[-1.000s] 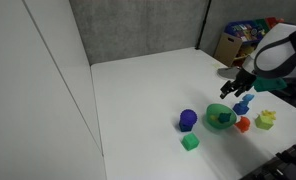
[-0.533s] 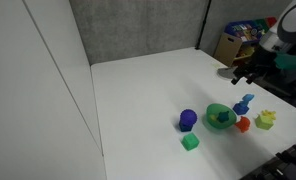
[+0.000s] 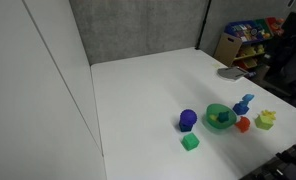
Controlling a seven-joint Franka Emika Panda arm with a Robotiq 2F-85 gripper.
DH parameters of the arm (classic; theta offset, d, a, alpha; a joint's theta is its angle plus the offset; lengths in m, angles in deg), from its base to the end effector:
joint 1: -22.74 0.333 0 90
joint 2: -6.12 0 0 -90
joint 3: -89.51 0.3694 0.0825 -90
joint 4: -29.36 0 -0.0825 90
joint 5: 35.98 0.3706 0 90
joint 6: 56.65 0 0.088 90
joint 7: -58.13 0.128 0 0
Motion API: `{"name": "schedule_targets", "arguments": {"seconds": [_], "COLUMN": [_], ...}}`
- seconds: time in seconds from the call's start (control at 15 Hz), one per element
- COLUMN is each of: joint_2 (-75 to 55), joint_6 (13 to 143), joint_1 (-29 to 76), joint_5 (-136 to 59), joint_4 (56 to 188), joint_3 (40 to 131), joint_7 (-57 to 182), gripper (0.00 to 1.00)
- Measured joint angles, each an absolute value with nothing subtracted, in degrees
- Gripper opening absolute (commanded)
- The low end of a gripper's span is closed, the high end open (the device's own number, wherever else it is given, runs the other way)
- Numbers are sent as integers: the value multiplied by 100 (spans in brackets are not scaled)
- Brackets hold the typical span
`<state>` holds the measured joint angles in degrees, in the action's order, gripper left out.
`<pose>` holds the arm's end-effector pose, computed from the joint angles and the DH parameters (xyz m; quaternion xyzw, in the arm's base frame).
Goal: Pick up the green toy from the lime green block and put it in the green bowl
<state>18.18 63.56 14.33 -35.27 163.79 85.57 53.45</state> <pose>0.4335 -0.0951 0.4513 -0.9973 0.0692 0.0171 0.0152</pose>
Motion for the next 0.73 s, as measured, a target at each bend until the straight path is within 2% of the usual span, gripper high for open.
{"name": "schedule_targets", "arguments": {"seconds": [0.27,0.73], "joint_2": [2314,2745], "joint_6": [5563,5097], "joint_1": [1519,1610], "joint_5": [-3905,-4086], "joint_4": [16094,15930], "joint_3": [8584,8659], "joint_7": [5470,5629], "gripper": [100,100]}}
